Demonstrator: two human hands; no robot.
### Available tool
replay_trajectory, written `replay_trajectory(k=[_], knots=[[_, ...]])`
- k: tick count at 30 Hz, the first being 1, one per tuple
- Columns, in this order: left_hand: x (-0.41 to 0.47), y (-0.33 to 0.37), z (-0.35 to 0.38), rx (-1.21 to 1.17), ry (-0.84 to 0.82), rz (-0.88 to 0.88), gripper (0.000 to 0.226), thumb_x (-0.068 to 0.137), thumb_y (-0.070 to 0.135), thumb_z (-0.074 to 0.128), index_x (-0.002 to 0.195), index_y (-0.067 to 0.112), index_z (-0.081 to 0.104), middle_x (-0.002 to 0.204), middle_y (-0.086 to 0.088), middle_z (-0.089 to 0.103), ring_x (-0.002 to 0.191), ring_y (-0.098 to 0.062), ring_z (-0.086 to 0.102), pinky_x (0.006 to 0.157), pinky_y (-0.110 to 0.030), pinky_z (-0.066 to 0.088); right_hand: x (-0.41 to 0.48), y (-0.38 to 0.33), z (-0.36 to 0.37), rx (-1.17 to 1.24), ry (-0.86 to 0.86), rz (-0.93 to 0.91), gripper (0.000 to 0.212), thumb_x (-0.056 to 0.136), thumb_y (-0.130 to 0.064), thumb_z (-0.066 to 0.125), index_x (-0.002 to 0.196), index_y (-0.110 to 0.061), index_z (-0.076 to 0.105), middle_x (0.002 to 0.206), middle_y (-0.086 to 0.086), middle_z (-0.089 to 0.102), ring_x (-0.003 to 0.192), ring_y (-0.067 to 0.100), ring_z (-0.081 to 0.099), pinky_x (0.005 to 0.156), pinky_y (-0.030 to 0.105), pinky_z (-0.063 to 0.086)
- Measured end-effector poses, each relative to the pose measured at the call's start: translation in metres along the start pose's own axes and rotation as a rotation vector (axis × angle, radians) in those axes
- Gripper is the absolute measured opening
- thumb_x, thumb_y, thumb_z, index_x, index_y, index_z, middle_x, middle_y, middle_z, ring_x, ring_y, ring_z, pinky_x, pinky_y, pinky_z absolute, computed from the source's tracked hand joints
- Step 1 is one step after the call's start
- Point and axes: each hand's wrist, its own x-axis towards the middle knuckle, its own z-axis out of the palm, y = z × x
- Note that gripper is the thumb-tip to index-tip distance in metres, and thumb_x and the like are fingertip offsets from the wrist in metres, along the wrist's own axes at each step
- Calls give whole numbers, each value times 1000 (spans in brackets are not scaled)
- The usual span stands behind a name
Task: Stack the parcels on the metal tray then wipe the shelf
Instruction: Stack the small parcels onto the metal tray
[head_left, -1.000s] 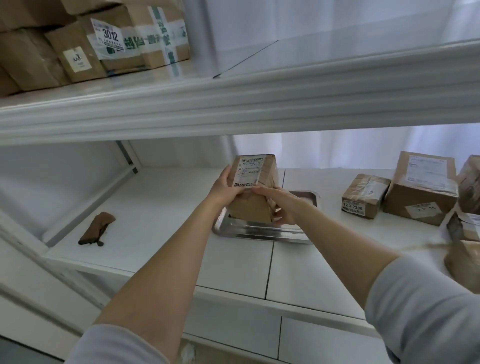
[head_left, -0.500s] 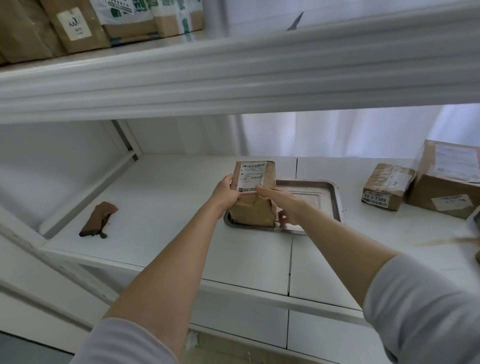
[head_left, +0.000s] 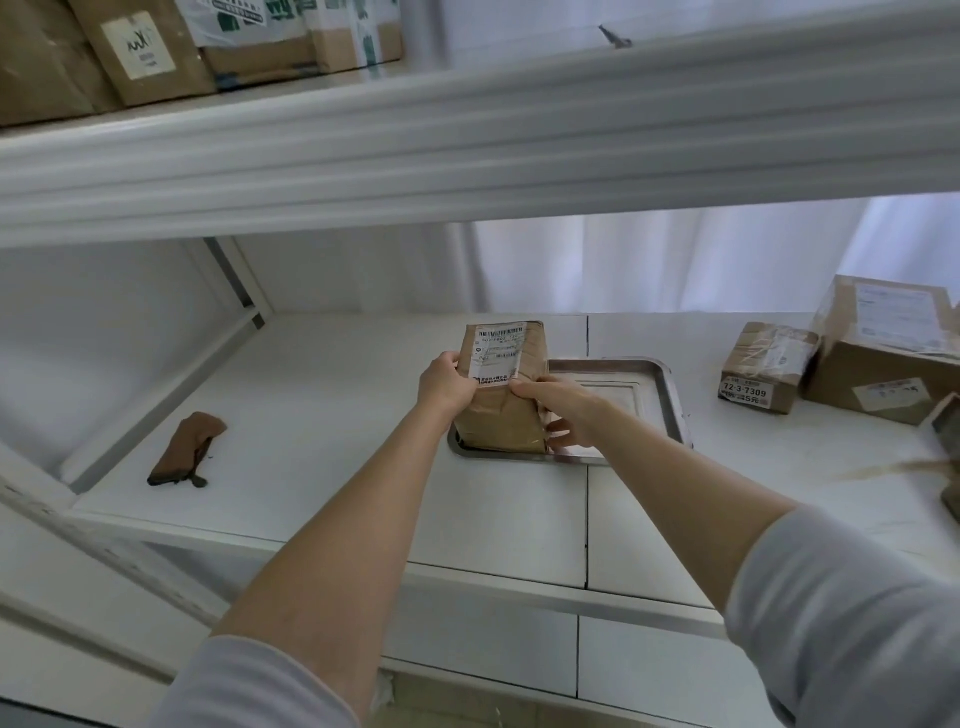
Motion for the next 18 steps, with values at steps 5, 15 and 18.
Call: replay_trajectory(k=[5,15,18], knots=[[-2,11,0,63,-42,-44,47,91,19,55,135,5,43,133,-14,52,120,-29,51,93,-33,44,-2,-2,-4,7,30,-13,36,92,-36,62,115,-10,54,90,-6,58,75,10,55,65,22,48],[-18,70,18,183,159,320,46,92,12,50,137,11,43,137,-11,45,127,-25,43,102,-33,40,-20,-5,-48,-243,375,-217,72,85,-44,67,141,-8,41,141,9,48,128,28,46,97,34,41],[-27,95,41,157,134,394,44,90,10,50,134,13,46,137,-9,46,127,-23,43,102,-34,40,-34,-2,-76,-326,452,-218,67,86,-44,67,138,-9,45,138,9,52,124,27,50,96,33,42]])
